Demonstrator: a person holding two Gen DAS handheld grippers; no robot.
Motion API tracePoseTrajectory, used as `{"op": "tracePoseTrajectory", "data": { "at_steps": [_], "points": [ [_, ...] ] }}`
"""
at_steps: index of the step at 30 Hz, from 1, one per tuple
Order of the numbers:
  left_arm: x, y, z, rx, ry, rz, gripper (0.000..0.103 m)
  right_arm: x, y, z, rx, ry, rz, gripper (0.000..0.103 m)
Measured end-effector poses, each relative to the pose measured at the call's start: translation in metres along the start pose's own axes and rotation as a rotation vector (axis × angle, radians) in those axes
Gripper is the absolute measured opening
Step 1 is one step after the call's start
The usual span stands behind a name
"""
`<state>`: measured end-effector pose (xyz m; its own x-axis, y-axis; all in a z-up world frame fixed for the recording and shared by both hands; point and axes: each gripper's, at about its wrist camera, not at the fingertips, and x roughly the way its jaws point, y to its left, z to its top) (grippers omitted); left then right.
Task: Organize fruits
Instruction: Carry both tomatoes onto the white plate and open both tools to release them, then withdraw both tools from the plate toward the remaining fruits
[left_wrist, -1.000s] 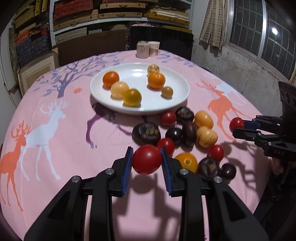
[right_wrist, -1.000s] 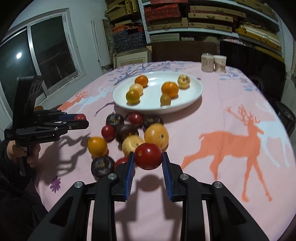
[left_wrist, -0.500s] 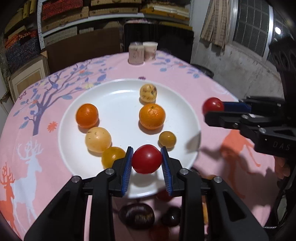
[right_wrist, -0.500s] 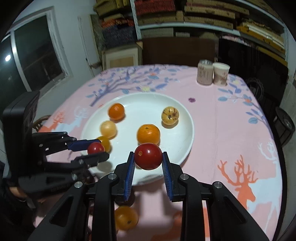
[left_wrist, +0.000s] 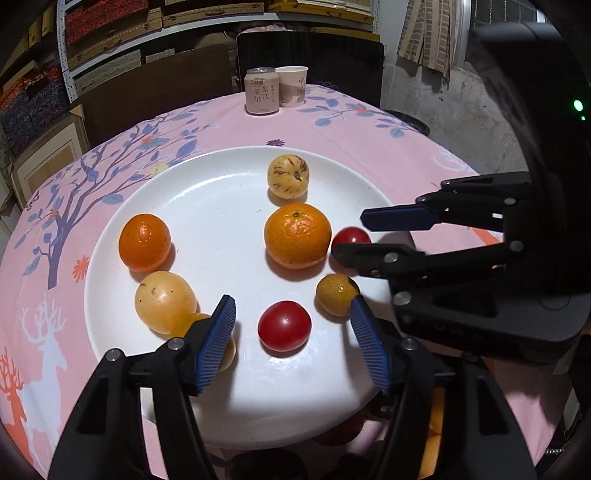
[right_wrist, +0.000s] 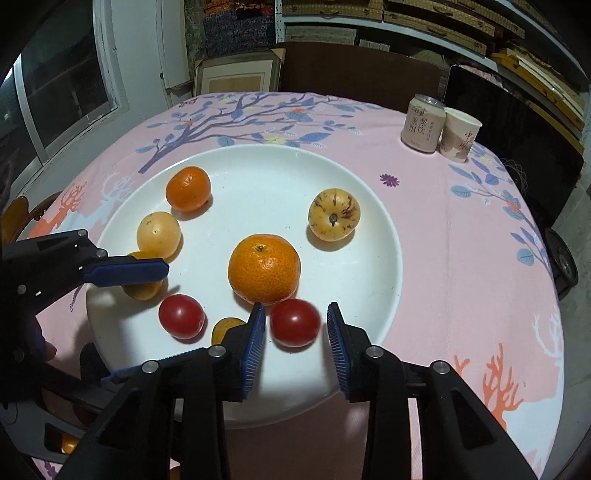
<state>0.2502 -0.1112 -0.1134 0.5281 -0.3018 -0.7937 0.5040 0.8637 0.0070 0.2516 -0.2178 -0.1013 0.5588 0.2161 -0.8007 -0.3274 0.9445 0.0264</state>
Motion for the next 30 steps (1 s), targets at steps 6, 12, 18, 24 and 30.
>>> {"op": "tracePoseTrajectory", "data": {
  "at_steps": [6,12,18,24,30],
  "points": [
    [-0.05,0.006,-0.016,-0.026,-0.082,0.005,0.063,-0.051,-0.001,-0.007,0.04,-0.107,-0.013,0.035],
    [-0.12,0.0,-0.075,0.046,-0.149,0.034,0.074,-0.112,0.024,-0.063,0.017,-0.151,0.071,0.035],
    [-0.136,-0.009,-0.141,0.065,-0.094,0.007,0.074,-0.126,0.074,-0.149,-0.059,-0.075,0.185,0.035],
    [-0.125,-0.015,-0.165,0.036,-0.05,-0.008,0.074,-0.119,0.091,-0.183,-0.012,-0.046,0.236,0.035],
    [-0.118,-0.02,-0.168,0.027,-0.038,-0.005,0.074,-0.118,0.104,-0.185,-0.031,-0.05,0.246,0.036]
  ]
}}
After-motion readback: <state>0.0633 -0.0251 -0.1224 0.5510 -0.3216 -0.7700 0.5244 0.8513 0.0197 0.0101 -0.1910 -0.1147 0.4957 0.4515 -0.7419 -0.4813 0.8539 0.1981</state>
